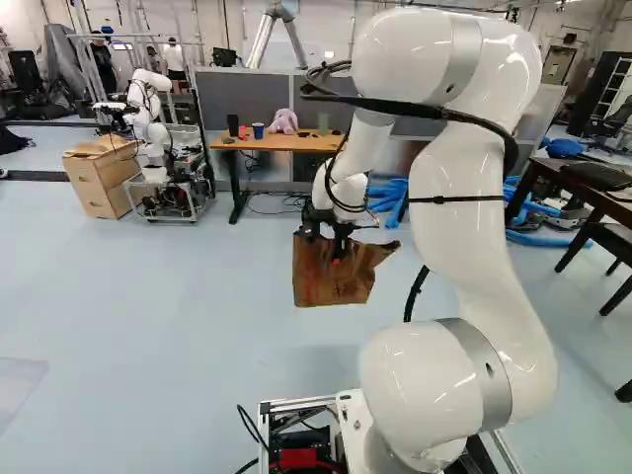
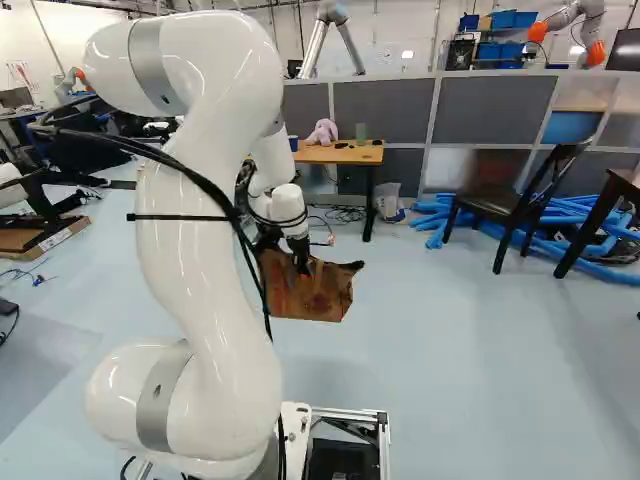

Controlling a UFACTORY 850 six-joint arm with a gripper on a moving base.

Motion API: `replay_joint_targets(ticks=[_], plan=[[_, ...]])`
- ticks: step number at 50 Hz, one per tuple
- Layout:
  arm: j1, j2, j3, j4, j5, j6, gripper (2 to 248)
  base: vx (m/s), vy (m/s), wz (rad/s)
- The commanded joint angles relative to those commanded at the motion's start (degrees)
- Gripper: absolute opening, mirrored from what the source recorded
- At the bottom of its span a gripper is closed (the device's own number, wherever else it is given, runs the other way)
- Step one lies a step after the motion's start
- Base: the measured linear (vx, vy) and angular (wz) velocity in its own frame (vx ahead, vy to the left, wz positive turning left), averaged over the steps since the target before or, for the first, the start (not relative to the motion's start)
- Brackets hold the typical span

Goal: Pick up the bag on the ground and place it on the table

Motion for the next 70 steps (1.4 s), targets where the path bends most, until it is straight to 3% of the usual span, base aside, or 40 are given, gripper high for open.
replay_joint_targets(ticks=[70], plan=[[-0.04, 10.77, -1.45, 0.0, -14.29, 0.0, 18, 0.0, 0.0, 0.0]])
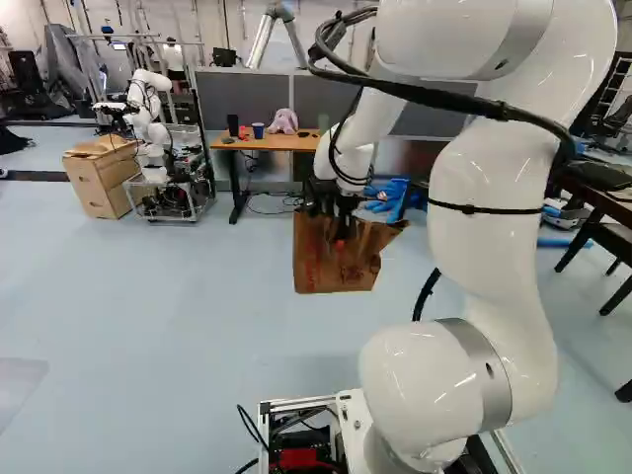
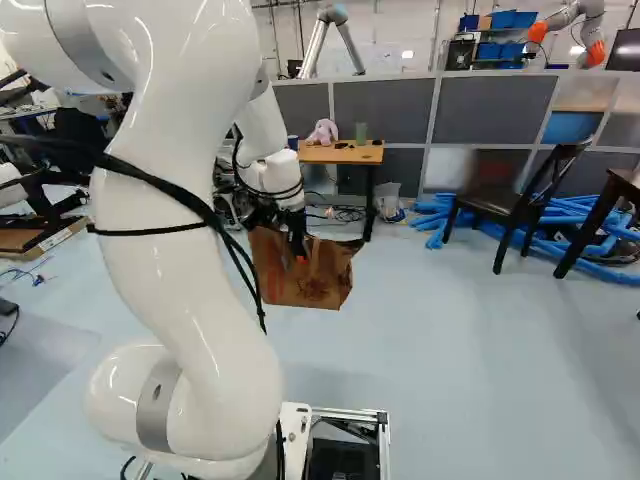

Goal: Pick up the bag on the ground and place it on the table

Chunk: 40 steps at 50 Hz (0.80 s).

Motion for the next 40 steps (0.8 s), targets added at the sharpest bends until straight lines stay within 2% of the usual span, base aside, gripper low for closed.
replay_joint_targets(ticks=[30, 40], plan=[[0.29, 3.89, -1.64, 0.0, -6.17, 0.0, 18, 0.0, 0.0, 0.0], [0.43, 3.63, -2.76, 0.0, -8.22, 0.0, 18, 0.0, 0.0, 0.0]])
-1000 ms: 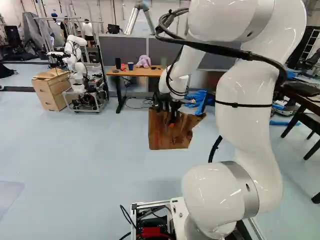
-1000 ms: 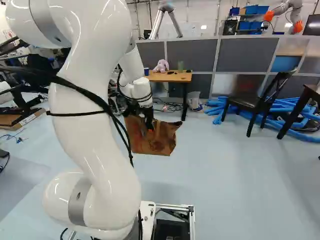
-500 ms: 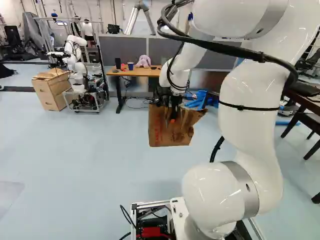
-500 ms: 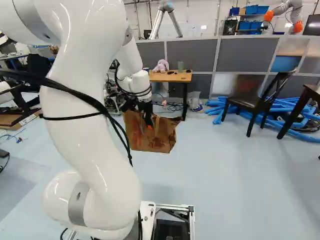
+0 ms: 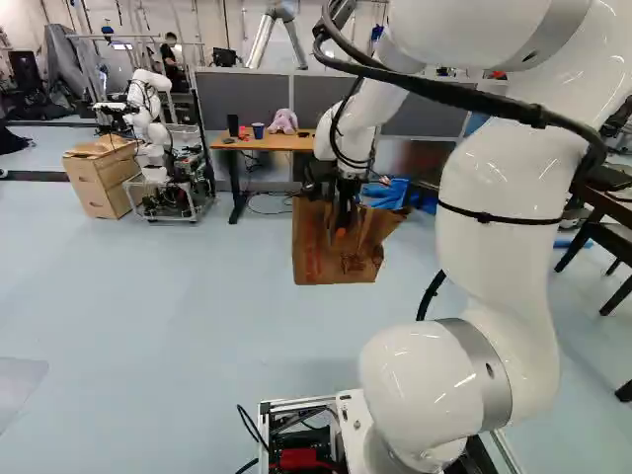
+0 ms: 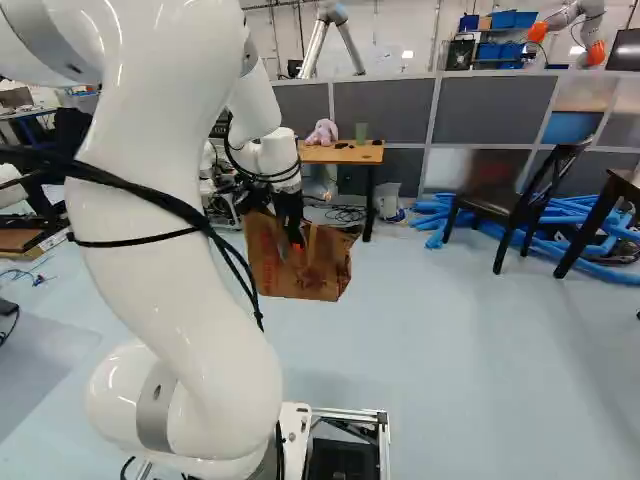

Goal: Pick up the bag on the ground and place it on the table

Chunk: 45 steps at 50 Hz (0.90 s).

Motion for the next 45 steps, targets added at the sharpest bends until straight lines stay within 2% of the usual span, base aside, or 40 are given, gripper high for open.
replay_joint_targets(ticks=[20, 45], plan=[[0.3, -1.76, -2.66, 0.0, -4.11, 0.0, 18, 0.0, 0.0, 0.0], [0.73, 0.74, -4.61, 0.0, -9.24, 0.0, 18, 0.0, 0.0, 0.0]])
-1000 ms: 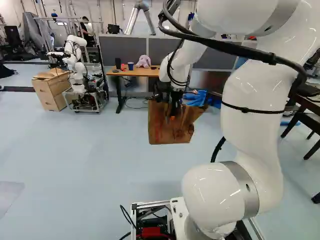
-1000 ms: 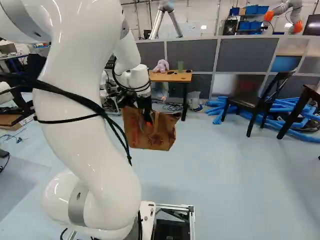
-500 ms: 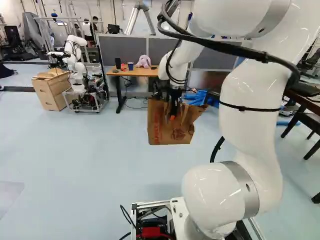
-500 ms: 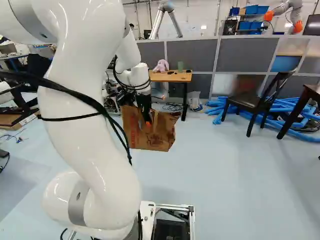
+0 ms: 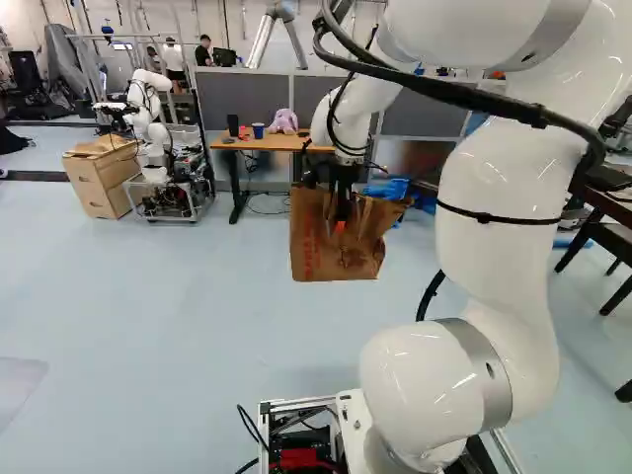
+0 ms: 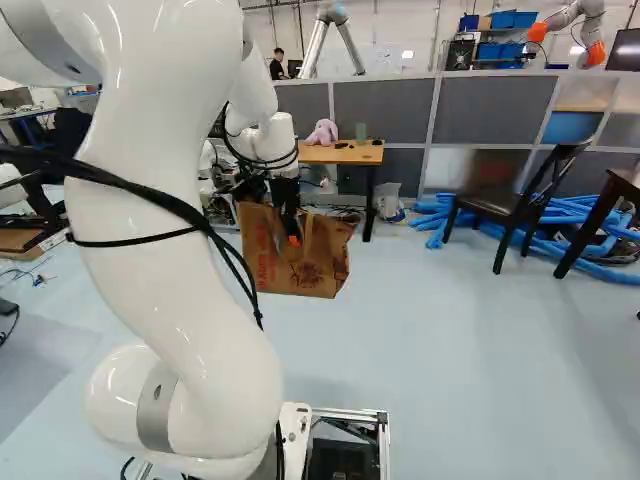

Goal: Pick up the bag on the ground and place it on the table

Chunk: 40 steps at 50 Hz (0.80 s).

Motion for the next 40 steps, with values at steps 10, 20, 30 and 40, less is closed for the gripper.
replay_joint_targets(ticks=[10, 20, 30, 40], plan=[[0.17, 1.08, -0.84, 0.0, -2.06, 0.0, 18, 0.0, 0.0, 0.0], [0.33, 2.1, -1.76, 0.0, -4.11, 0.0, 18, 0.0, 0.0, 0.0], [0.49, 3.06, -2.74, 0.0, -6.16, 0.0, 18, 0.0, 0.0, 0.0], [0.65, 3.95, -3.79, 0.0, -8.21, 0.0, 18, 0.0, 0.0, 0.0]])
